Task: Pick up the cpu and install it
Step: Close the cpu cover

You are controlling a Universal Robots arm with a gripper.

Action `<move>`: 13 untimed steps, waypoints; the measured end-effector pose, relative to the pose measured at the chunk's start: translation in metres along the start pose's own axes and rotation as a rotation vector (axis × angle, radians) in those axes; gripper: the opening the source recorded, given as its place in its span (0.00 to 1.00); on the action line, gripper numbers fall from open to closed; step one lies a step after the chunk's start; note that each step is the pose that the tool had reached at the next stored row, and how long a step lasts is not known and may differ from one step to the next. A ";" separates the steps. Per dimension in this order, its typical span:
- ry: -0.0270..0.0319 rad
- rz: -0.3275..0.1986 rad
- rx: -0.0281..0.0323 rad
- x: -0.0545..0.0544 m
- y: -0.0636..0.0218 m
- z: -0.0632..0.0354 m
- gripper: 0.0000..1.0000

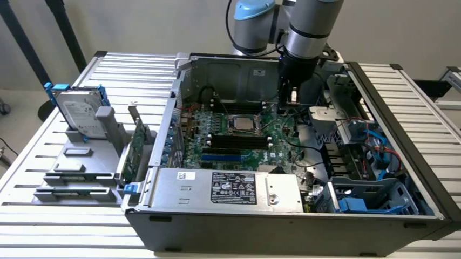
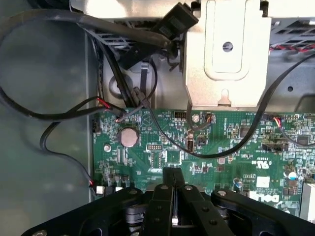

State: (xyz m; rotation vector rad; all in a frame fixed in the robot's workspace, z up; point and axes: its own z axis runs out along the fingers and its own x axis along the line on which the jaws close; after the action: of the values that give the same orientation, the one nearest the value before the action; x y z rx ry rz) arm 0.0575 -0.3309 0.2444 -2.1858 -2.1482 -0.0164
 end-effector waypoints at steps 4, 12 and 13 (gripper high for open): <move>-0.0012 0.004 0.0695 0.000 0.0017 -0.0002 0.11; 0.0021 0.011 0.1870 -0.001 -0.0020 -0.0001 0.11; 0.0032 0.011 0.1931 -0.001 -0.0042 0.0001 0.11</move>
State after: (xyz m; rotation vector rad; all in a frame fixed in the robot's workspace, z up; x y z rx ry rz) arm 0.0533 -0.3314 0.2445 -2.0876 -2.0408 0.1804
